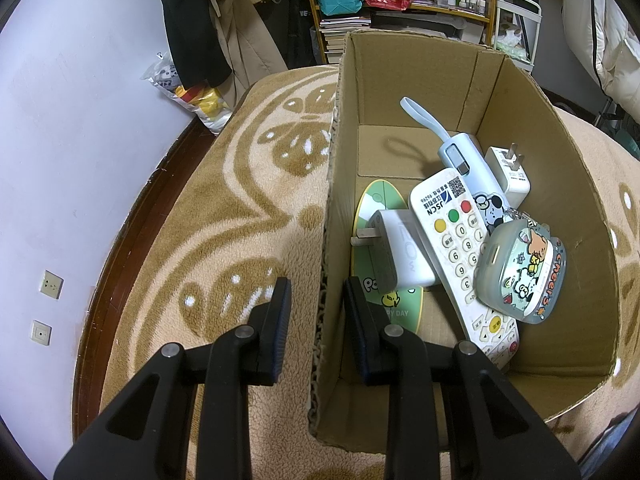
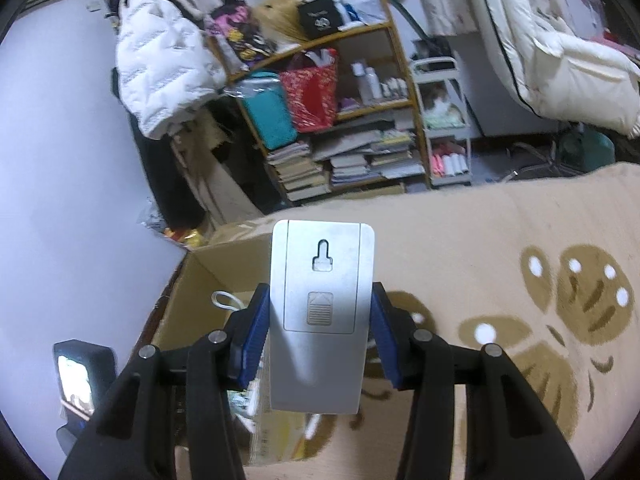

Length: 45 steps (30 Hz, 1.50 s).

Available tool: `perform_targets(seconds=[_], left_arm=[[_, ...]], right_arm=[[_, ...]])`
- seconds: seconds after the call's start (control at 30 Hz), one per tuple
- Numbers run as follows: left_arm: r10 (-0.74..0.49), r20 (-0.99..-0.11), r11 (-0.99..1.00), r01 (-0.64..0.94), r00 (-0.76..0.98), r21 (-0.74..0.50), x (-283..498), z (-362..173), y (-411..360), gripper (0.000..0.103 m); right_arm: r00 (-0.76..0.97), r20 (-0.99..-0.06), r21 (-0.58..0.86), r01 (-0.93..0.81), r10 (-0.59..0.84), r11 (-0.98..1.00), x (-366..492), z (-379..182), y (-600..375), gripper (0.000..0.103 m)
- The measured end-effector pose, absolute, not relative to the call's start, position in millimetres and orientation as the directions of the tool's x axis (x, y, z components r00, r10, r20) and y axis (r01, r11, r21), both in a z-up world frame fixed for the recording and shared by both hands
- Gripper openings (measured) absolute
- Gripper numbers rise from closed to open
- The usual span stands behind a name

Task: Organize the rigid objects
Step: 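Carry the white plate into the box and open the right gripper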

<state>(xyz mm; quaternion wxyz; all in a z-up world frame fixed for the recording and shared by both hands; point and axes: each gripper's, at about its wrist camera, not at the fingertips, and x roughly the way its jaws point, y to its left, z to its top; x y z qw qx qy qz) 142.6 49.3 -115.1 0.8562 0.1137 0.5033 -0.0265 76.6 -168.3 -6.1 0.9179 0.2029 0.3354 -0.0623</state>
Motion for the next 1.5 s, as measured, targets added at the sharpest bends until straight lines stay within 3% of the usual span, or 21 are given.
perform_targets(seconds=[0.47, 1.3, 1.5], left_arm=[[0.069, -0.868, 0.972, 0.161, 0.492, 0.169, 143, -115, 49, 0.027], [0.072, -0.868, 0.971, 0.164, 0.492, 0.174, 143, -114, 49, 0.027], [0.071, -0.863, 0.972, 0.159, 0.500, 0.171, 142, -112, 50, 0.027]], right_arm=[[0.791, -0.596, 0.335, 0.085, 0.141, 0.938, 82, -5, -104, 0.051], [0.740, -0.661, 0.319, 0.129, 0.123, 0.939, 89, -38, -106, 0.052], [0.734, -0.673, 0.278, 0.137, 0.091, 0.951, 85, -35, -112, 0.062]])
